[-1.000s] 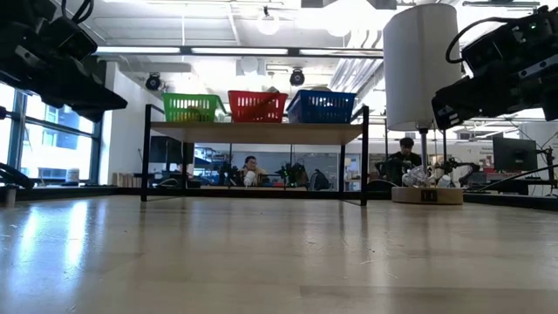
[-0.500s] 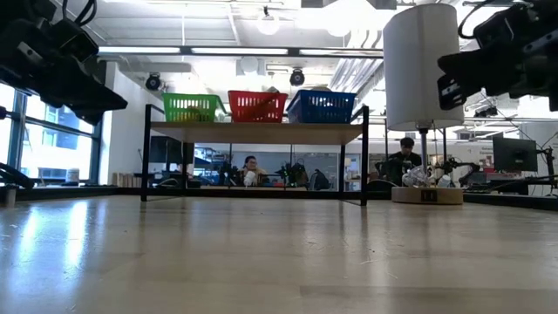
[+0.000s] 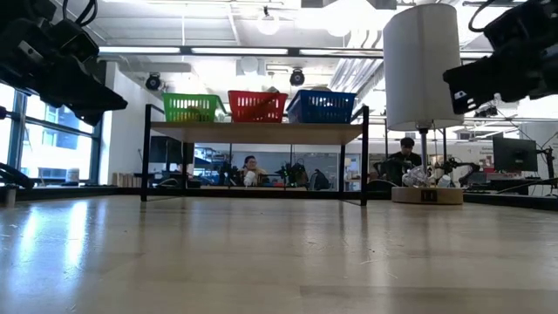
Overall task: Pick & Place Office Desk Supplies
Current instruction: Return to Home Position
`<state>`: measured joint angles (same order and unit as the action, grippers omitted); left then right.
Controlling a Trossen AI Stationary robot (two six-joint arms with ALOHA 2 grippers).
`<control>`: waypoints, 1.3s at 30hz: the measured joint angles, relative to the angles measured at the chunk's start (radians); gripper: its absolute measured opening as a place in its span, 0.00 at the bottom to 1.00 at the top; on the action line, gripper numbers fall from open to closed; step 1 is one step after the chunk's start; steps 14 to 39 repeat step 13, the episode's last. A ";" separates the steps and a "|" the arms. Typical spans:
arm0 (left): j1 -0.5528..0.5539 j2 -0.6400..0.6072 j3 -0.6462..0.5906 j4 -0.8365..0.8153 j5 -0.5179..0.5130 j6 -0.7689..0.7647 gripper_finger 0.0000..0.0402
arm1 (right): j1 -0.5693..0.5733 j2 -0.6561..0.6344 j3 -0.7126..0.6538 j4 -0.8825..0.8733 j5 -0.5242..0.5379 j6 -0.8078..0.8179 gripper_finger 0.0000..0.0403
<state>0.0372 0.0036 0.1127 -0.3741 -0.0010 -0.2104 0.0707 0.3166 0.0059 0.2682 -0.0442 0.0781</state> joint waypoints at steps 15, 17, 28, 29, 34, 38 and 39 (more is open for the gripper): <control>0.000 0.001 0.000 0.001 0.000 -0.016 0.11 | 0.115 -0.105 0.000 -0.126 0.097 -0.002 0.00; 0.000 0.001 0.000 0.001 0.000 -0.016 0.11 | 0.115 -0.105 0.000 -0.126 0.097 -0.002 0.00; 0.000 0.001 0.000 0.001 0.000 -0.016 0.11 | 0.115 -0.105 0.000 -0.126 0.097 -0.002 0.00; 0.000 0.001 0.000 0.001 0.000 -0.016 0.11 | 0.115 -0.105 0.000 -0.126 0.097 -0.002 0.00; 0.000 0.001 0.000 0.001 0.000 -0.016 0.11 | 0.115 -0.105 0.000 -0.126 0.097 -0.002 0.00; 0.000 0.001 0.000 0.001 0.000 -0.016 0.11 | 0.115 -0.105 0.000 -0.126 0.097 -0.002 0.00; 0.000 0.001 0.000 0.001 0.000 -0.016 0.11 | 0.115 -0.105 0.000 -0.126 0.097 -0.002 0.00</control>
